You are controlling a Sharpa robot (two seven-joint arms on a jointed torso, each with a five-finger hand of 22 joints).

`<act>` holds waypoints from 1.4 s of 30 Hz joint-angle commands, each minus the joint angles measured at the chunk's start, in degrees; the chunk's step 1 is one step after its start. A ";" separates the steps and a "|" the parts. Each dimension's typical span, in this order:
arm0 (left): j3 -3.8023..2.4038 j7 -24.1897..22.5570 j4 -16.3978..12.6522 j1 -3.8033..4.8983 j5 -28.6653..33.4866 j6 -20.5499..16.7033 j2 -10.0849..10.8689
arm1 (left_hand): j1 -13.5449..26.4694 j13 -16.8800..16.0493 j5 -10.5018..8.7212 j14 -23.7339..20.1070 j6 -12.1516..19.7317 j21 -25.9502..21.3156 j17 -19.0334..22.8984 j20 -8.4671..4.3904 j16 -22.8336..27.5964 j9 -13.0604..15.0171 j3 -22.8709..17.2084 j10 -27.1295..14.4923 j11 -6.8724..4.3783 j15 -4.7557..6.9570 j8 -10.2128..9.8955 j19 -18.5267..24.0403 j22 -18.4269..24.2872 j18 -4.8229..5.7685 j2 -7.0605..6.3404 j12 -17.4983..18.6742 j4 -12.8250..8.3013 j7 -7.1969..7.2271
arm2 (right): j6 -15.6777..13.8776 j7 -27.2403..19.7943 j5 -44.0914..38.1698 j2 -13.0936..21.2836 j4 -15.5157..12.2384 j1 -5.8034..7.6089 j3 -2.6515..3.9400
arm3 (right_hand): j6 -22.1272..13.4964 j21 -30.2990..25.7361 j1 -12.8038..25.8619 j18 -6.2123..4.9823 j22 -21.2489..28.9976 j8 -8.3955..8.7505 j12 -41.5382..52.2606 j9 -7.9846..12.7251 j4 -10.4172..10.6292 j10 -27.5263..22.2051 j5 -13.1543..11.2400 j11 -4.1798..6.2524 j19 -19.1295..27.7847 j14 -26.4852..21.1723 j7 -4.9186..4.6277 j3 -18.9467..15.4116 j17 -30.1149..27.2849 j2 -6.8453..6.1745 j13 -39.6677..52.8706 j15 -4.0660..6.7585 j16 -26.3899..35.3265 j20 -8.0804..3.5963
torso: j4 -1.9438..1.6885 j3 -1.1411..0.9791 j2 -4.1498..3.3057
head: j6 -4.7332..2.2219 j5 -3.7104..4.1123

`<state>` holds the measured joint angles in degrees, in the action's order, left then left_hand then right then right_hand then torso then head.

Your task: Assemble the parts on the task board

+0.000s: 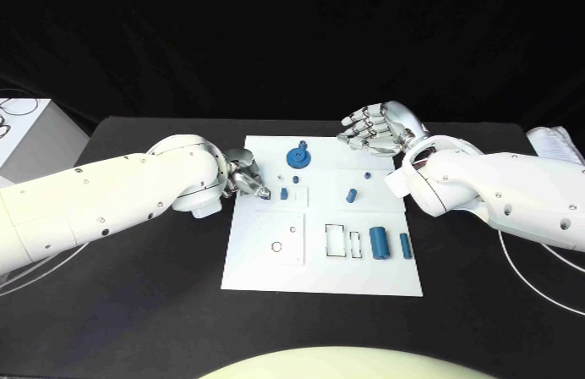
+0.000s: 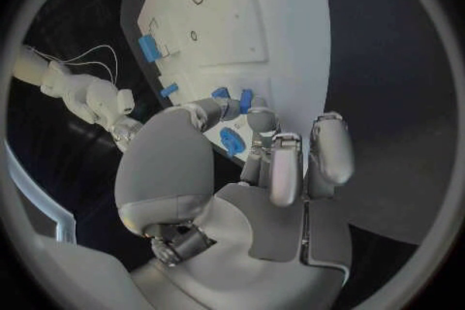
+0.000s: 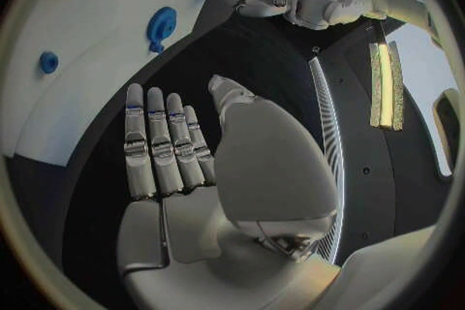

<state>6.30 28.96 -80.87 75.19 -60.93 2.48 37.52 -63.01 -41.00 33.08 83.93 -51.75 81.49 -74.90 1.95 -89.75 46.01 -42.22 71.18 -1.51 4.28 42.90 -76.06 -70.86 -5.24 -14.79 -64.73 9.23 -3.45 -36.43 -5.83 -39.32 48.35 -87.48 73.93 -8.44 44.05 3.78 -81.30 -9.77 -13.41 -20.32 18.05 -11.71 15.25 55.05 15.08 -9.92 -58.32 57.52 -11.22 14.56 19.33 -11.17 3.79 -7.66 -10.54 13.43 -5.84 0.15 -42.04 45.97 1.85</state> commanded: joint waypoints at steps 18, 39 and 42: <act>-0.01 -1.77 0.25 -0.30 -3.25 -1.73 -0.63 | 0.07 0.29 0.04 5.93 -1.26 0.16 -14.67 -0.14 -0.07 0.11 -10.82 -0.14 -0.17 0.41 0.16 -0.30 0.07 0.73 0.70 0.16 -10.94 0.88 | 0.88 -0.45 -0.11 0.02 -0.04 -0.03 0.01 | -0.19 0.03 -0.26 -0.74 0.08 0.24 -0.38 0.08 0.07 0.24 0.32 -0.20 -0.37 0.43 -2.41 0.34 -0.07 -0.19 -0.05 0.11 0.33 0.18 | 0.02 0.03 -0.01 | 0.19 0.16; 0.02 -0.84 0.06 -0.30 -4.14 4.41 -0.78 | 0.04 0.21 -0.04 6.02 -1.25 0.28 -14.94 -0.15 -0.18 0.09 -10.90 -0.12 -0.18 0.42 0.12 -0.49 -0.20 0.80 0.60 0.15 -11.05 0.89 | 1.08 -0.37 -0.10 0.01 0.02 -0.03 0.01 | -0.19 0.03 -0.26 -0.74 0.08 0.24 -0.38 0.08 0.07 0.24 0.32 -0.20 -0.37 0.43 -2.41 0.34 -0.07 -0.19 -0.05 0.11 0.33 0.18 | 0.01 0.01 0.03 | 0.47 0.22; 0.03 -0.67 0.06 -0.30 -3.96 4.59 -0.79 | 0.04 0.21 -0.04 6.02 -1.25 0.28 -14.94 -0.15 -0.18 0.09 -10.90 -0.12 -0.18 0.42 0.12 -0.49 -0.20 0.80 0.60 0.15 -11.05 0.89 | 1.09 -0.37 -0.10 0.00 0.03 -0.03 0.01 | -0.19 0.03 -0.26 -0.74 0.08 0.24 -0.38 0.08 0.07 0.24 0.32 -0.20 -0.37 0.43 -2.41 0.34 -0.07 -0.19 -0.05 0.11 0.33 0.18 | 0.01 0.01 0.03 | 0.46 0.19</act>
<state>6.19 28.05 -80.64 75.03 -64.72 4.38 36.85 -63.03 -40.72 32.79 83.93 -51.75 81.48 -74.90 1.74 -89.75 46.06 -42.22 71.10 -1.38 4.28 42.86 -76.26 -71.01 -5.24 -14.78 -64.73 9.23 -3.45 -36.16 -5.82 -39.28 48.37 -87.41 73.93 -8.44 44.05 3.78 -81.31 -9.77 -13.42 -20.32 18.05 -11.73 15.25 55.05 15.08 -9.92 -58.32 57.52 -11.22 14.56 19.34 -11.17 3.81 -7.66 -10.54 13.43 -5.82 0.15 -42.00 46.44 2.05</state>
